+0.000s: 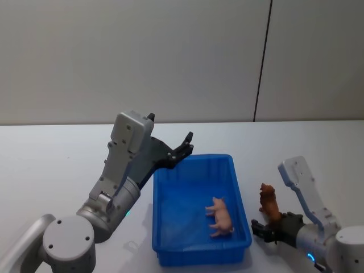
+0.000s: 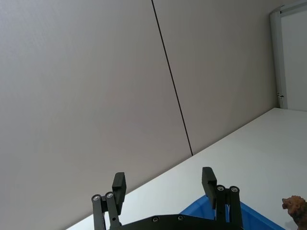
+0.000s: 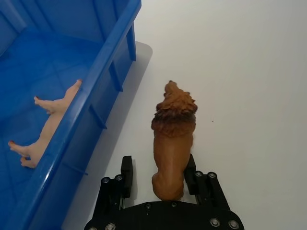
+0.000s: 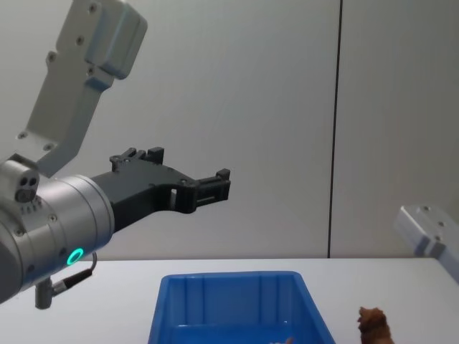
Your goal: Pick up the two dolls from the table and place them into the box.
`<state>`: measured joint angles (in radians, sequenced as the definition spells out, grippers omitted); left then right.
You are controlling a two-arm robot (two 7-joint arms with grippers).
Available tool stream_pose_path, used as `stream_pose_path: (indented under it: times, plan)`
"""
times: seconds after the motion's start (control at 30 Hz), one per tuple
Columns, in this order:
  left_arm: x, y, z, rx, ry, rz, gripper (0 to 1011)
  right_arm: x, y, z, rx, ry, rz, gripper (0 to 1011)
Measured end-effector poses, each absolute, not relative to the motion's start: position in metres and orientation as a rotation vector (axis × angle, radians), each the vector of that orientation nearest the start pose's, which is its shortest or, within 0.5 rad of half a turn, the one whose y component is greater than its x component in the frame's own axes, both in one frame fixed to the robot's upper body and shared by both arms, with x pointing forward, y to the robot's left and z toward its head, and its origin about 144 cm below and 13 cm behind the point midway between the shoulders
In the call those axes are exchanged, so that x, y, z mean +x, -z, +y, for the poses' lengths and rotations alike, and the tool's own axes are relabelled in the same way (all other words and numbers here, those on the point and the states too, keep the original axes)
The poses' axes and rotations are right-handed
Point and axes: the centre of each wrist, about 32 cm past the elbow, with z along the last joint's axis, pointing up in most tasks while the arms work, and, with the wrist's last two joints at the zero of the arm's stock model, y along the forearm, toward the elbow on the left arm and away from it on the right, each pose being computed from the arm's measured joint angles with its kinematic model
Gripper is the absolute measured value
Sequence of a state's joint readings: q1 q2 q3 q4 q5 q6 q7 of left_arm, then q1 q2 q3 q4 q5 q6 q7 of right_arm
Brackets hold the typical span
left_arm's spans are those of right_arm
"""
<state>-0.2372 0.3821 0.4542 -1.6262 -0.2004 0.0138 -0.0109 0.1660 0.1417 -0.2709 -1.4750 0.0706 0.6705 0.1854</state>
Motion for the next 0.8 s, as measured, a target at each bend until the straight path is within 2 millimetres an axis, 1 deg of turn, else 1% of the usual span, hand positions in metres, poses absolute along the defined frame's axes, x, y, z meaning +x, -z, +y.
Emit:
stream_pose_path:
  times: [0.07, 0.1, 0.17, 0.27, 0.3, 0.33, 0.43, 0.8]
  plan:
    - [0.492, -1.204, 0.198, 0.061, -1.124, -0.268, 1003, 0.496, -1.152, -0.188, -0.572, 1.127, 0.383, 628]
    - [0.492, -1.204, 0.198, 0.061, -1.124, -0.268, 1003, 0.496, -1.152, -0.187, -0.573, 1.127, 0.383, 572]
    - [0.492, -1.204, 0.198, 0.061, -1.124, -0.268, 1003, 0.497, -1.152, -0.187, -0.573, 1.127, 0.383, 538]
    - [0.492, -1.204, 0.198, 0.061, -1.124, -0.268, 1003, 0.497, -1.152, -0.187, -0.573, 1.127, 0.382, 395]
    - [0.492, -1.204, 0.198, 0.061, -1.124, -0.268, 1003, 0.496, -1.152, -0.187, -0.571, 1.130, 0.379, 395]
    - [0.492, -1.204, 0.198, 0.061, -1.124, -0.268, 1003, 0.496, -1.152, -0.187, -0.571, 1.130, 0.379, 371]
    - [0.492, -1.204, 0.198, 0.061, -1.124, -0.268, 1003, 0.495, -1.153, -0.188, -0.566, 1.146, 0.365, 267]
    - [0.492, -1.204, 0.198, 0.061, -1.124, -0.268, 1003, 0.493, -1.165, -0.189, -0.524, 1.209, 0.266, 258]
